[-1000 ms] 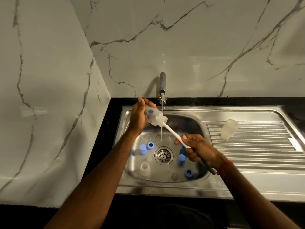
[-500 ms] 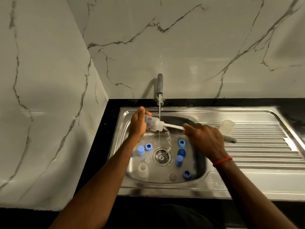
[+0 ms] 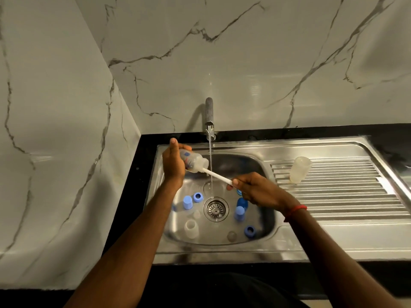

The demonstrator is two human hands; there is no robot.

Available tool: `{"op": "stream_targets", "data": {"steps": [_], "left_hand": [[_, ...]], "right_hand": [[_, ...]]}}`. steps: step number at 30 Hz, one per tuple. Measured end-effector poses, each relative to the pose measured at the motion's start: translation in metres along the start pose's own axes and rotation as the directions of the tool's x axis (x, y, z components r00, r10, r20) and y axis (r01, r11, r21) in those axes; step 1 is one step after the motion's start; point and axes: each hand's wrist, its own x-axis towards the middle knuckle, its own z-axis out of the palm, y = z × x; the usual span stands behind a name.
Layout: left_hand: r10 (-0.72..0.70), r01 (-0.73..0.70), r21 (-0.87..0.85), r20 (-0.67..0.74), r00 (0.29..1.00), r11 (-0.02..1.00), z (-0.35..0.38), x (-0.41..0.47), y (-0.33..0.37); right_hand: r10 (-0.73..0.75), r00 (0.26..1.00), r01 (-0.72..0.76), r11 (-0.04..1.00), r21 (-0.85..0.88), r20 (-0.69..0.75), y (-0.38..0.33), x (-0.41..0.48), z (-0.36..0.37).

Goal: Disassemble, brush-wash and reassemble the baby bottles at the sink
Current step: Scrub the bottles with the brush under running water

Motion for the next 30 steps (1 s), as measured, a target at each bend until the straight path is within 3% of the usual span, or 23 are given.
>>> {"op": "stream_targets", "data": {"steps": [3,6,9,11,12,14,16,18,20,26,28,30], "left_hand": [[-0.080,0.079,-0.081,-0.009,0.997,0.994,0.000,0.004,0.004],[-0.187,0.185,0.024,0.056,0.981,0.982,-0.003,0.001,-0.003],[-0.351,0.337,0.125,0.115,0.929,0.933,-0.004,-0.009,-0.011],[-0.387,0.371,0.133,0.128,0.913,0.919,-0.005,-0.012,-0.009],[-0.381,0.365,0.136,0.129,0.915,0.921,-0.005,-0.011,-0.009],[-0.339,0.319,0.154,0.121,0.933,0.935,-0.004,-0.009,-0.005],[-0.276,0.255,0.184,0.096,0.956,0.949,-0.003,-0.008,-0.005],[-0.211,0.198,0.191,0.054,0.976,0.961,-0.004,-0.006,-0.008],[-0.199,0.195,0.150,0.011,0.980,0.969,-0.006,-0.004,-0.013],[-0.147,0.145,0.161,0.003,0.989,0.976,-0.005,-0.007,-0.014],[-0.201,0.183,0.219,0.062,0.978,0.958,-0.004,-0.010,-0.013],[-0.296,0.259,0.272,0.103,0.950,0.927,-0.005,-0.014,-0.017]], "right_hand": [[0.000,1.000,0.000,1.000,-0.025,0.026,-0.002,0.006,-0.003],[-0.078,0.995,0.045,0.916,-0.399,-0.066,0.006,0.008,-0.007],[-0.385,0.881,-0.030,0.532,-0.846,-0.274,0.015,0.006,-0.019],[-0.531,0.806,-0.073,0.348,-0.935,-0.261,0.017,0.004,-0.020],[-0.559,0.790,-0.071,0.322,-0.944,-0.250,0.019,0.004,-0.019],[-0.533,0.808,-0.042,0.373,-0.927,-0.252,0.020,0.004,-0.016],[-0.409,0.878,0.015,0.541,-0.841,-0.248,0.017,0.003,-0.013],[-0.199,0.968,0.072,0.805,-0.589,-0.153,0.014,0.002,-0.011],[-0.035,0.997,0.011,0.940,-0.342,-0.065,0.010,0.001,-0.009],[0.179,0.981,-0.185,0.980,0.074,0.081,0.010,-0.006,-0.002],[0.203,0.976,-0.198,0.978,-0.057,0.083,0.008,-0.005,-0.011],[0.167,0.982,-0.188,0.904,-0.383,-0.087,0.004,-0.004,-0.021]]}}
